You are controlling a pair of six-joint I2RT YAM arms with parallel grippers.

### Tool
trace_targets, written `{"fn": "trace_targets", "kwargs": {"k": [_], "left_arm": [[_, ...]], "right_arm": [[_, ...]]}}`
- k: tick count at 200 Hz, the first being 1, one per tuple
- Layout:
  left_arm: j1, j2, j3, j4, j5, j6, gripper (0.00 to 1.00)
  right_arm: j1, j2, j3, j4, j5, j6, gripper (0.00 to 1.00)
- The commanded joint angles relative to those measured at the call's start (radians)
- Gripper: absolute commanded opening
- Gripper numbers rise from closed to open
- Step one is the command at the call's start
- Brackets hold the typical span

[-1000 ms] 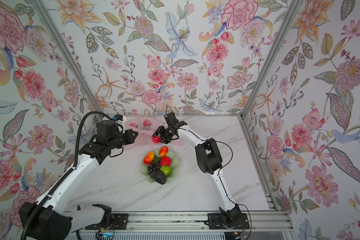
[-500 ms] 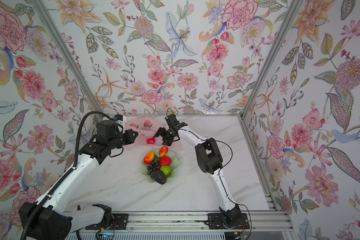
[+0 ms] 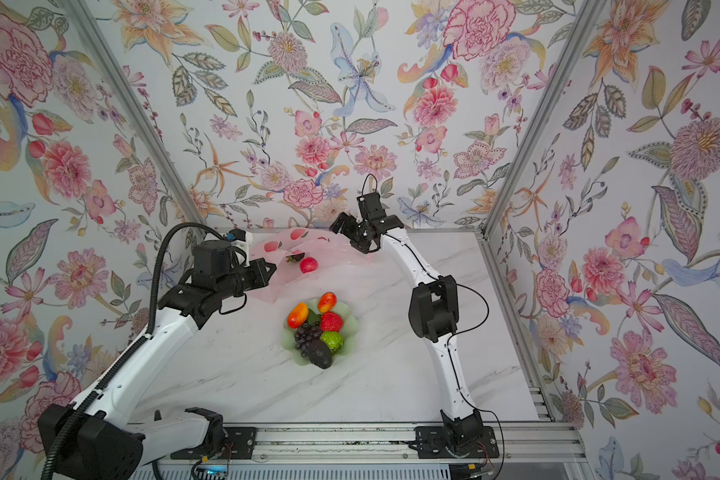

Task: Place the fruits into the plastic bag
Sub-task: 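Withdraw the right gripper from the bag back above the plate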

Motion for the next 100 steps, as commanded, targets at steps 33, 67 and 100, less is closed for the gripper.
{"fn": "trace_targets", "kwargs": {"k": [33, 67, 100], "left_arm": [[-0.006, 0.031, 0.053, 0.046, 0.015, -0.002, 0.0], [-0.008, 0.069, 0.107, 0.003, -0.024, 0.01, 0.0], [-0.025, 0.158, 0.175, -0.008, -0.042, 0.018, 0.0]], "right_arm": [[0.046, -0.113, -0.015, -0.079, -0.065, -0.055, 0.99], [0.127, -0.247, -0.02, -0.156, -0.019, -0.116, 0.99], [0.186, -0.385, -0.091, -0.239, 0.098, -0.217, 0.99]]}}
